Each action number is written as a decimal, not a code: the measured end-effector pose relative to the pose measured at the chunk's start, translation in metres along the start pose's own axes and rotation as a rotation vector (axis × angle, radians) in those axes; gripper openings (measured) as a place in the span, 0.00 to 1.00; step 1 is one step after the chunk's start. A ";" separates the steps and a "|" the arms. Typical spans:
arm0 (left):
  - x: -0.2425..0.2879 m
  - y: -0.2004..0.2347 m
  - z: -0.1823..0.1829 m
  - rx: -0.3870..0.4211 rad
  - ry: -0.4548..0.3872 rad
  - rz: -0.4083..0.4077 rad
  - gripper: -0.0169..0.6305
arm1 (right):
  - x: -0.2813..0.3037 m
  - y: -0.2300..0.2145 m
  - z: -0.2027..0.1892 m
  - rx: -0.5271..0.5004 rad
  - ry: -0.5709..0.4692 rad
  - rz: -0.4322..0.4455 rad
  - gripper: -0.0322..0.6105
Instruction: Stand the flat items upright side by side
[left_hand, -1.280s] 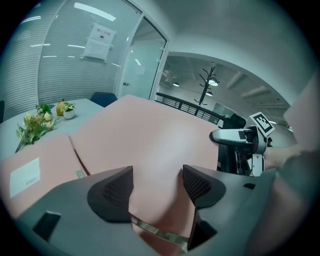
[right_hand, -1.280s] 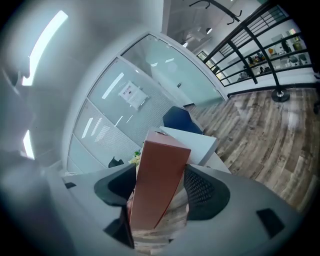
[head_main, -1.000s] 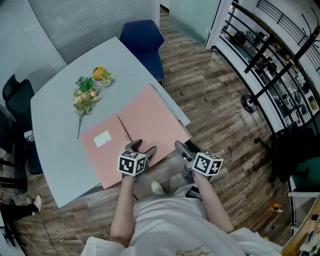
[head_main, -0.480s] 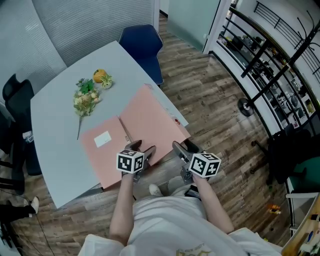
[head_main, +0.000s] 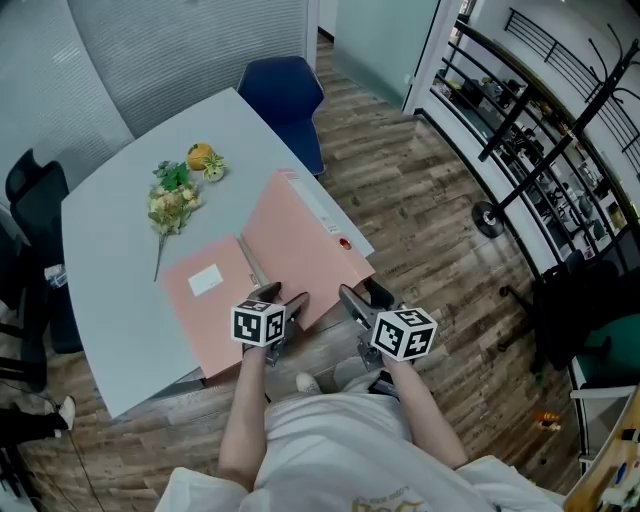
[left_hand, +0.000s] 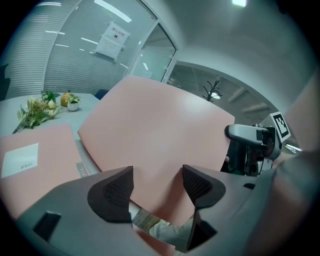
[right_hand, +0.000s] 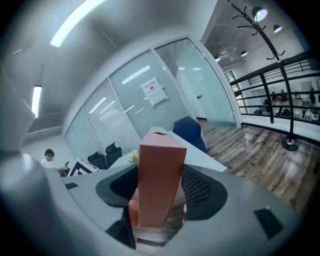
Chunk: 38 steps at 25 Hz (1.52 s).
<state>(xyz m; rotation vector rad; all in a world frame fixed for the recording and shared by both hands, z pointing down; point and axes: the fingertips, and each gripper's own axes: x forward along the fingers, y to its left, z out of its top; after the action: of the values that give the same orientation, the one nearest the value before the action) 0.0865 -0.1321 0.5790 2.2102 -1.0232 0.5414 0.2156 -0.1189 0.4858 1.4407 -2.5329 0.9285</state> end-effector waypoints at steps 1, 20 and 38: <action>0.000 0.000 0.000 -0.001 -0.001 0.000 0.49 | 0.000 0.001 0.000 -0.006 -0.001 -0.002 0.49; 0.004 -0.007 -0.002 0.008 0.005 -0.009 0.48 | -0.008 0.025 0.009 -0.260 -0.026 -0.010 0.49; 0.010 -0.012 -0.013 0.083 0.064 0.019 0.48 | -0.010 0.051 -0.003 -0.573 -0.021 -0.019 0.49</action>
<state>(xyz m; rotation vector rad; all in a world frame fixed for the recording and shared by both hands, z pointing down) 0.1012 -0.1224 0.5899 2.2420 -1.0061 0.6707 0.1797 -0.0911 0.4612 1.2824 -2.4912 0.1479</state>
